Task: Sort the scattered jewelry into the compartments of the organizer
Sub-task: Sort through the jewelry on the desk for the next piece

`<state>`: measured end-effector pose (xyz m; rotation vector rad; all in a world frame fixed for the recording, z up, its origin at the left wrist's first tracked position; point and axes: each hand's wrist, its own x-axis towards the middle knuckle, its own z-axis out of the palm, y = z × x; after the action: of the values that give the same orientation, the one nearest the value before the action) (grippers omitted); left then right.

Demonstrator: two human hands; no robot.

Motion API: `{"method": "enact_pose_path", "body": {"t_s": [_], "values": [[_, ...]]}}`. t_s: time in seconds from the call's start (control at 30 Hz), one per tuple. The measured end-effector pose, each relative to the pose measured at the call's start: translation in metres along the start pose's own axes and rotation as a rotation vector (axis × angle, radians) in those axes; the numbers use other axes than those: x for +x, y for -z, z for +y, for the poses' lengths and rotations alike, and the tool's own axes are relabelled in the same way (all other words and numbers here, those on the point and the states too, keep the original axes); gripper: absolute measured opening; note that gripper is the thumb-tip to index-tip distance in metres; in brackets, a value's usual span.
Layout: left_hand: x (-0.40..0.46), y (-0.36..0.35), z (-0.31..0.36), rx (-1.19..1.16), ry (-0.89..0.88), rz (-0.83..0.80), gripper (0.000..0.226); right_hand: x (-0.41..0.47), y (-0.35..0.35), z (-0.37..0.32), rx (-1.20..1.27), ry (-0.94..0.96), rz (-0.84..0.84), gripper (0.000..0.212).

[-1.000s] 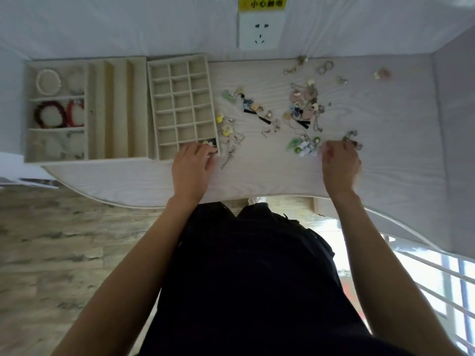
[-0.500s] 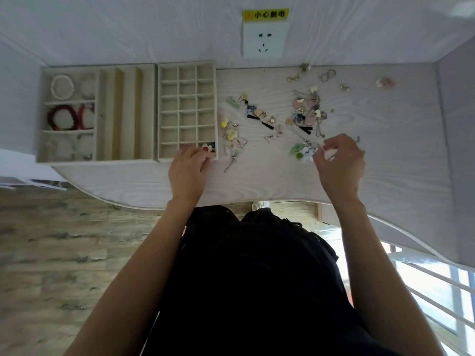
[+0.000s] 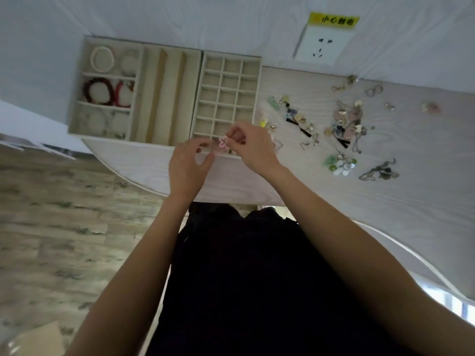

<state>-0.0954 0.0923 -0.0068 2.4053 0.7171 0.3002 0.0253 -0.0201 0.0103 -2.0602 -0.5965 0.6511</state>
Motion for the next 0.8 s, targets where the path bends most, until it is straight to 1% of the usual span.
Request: {"method": "enact_pose_path", "body": {"t_s": [0.07,0.13,0.2,0.27,0.33,0.4,0.53,0.63,0.67,0.77,0.8], "values": [[0.003,0.001,-0.008,0.021,0.011,0.000,0.020,0.010,-0.015,-0.005,-0.079,0.018,-0.040,0.005],[0.006,0.001,-0.017,0.052,0.036,-0.010,0.020,0.019,-0.026,-0.009,-0.208,0.017,-0.101,0.004],[0.007,-0.002,-0.021,0.086,0.012,-0.015,0.022,0.022,-0.026,-0.012,-0.364,0.020,-0.152,0.009],[0.008,-0.004,-0.024,0.113,-0.054,0.003,0.022,0.021,-0.018,-0.015,-0.435,0.061,-0.111,0.018],[0.009,-0.006,-0.026,0.147,-0.114,0.030,0.021,0.018,-0.004,-0.013,-0.433,0.113,-0.021,0.019],[0.009,-0.006,-0.027,0.157,-0.134,0.051,0.020,0.015,0.007,-0.006,-0.457,0.123,0.035,0.019],[0.015,-0.005,-0.026,0.155,-0.134,0.070,0.015,0.011,0.005,0.006,-0.479,0.178,-0.011,0.016],[0.024,-0.005,-0.021,0.190,-0.159,0.043,0.014,0.012,-0.008,0.006,-0.525,0.235,-0.039,0.013],[0.026,-0.005,-0.019,0.216,-0.174,0.019,0.015,0.013,-0.012,0.005,-0.565,0.254,-0.043,0.014],[0.024,-0.006,-0.016,0.333,-0.242,-0.047,0.020,0.015,-0.017,0.006,-0.695,0.311,-0.050,0.031],[0.022,-0.005,-0.016,0.370,-0.262,-0.067,0.021,0.015,-0.017,0.008,-0.738,0.333,-0.045,0.030]]}}
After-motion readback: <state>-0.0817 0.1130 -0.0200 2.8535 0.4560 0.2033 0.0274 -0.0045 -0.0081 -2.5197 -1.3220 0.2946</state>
